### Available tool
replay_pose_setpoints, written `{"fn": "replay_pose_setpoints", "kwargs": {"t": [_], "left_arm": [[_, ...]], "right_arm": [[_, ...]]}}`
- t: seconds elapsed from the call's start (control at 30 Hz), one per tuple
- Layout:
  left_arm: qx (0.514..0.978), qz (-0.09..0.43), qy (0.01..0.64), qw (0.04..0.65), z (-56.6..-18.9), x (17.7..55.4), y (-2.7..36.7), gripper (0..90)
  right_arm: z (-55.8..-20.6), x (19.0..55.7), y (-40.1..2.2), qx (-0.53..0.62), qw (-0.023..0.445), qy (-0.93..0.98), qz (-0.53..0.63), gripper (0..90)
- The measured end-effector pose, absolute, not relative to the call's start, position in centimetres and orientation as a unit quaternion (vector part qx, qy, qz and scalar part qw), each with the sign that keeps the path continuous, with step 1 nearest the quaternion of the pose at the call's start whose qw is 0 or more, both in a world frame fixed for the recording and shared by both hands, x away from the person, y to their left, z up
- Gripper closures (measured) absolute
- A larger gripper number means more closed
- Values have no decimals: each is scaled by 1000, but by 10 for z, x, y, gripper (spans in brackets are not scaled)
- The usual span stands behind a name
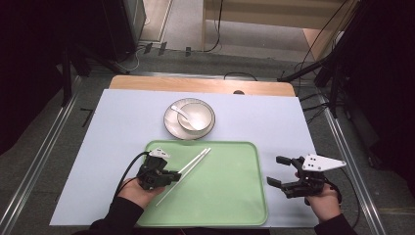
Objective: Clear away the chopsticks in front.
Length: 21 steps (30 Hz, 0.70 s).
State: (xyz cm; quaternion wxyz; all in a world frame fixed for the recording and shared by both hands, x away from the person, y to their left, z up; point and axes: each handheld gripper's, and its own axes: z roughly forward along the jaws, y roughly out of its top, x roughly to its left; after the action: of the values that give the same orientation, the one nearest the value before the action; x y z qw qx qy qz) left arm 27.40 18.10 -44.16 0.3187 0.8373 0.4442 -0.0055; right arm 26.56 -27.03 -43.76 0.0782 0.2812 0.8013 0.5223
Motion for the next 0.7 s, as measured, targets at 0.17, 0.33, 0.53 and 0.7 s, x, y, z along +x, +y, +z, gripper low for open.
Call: {"fn": "replay_pose_setpoints", "kwargs": {"t": [0.17, 0.33, 0.53, 0.7], "left_arm": [[832, 1, 456, 317, -446, 282, 183, 851], [833, 5, 457, 312, -451, 287, 182, 850], [830, 13, 459, 315, -452, 288, 181, 846], [833, 16, 459, 309, -451, 289, 180, 833]], "right_arm": [[-438, 266, -270, 279, 78, 802, 523, 161], [-438, 266, -269, 279, 78, 802, 523, 161], [-437, 266, -269, 278, 76, 803, 523, 162], [-438, 266, -269, 278, 75, 803, 522, 161]]}}
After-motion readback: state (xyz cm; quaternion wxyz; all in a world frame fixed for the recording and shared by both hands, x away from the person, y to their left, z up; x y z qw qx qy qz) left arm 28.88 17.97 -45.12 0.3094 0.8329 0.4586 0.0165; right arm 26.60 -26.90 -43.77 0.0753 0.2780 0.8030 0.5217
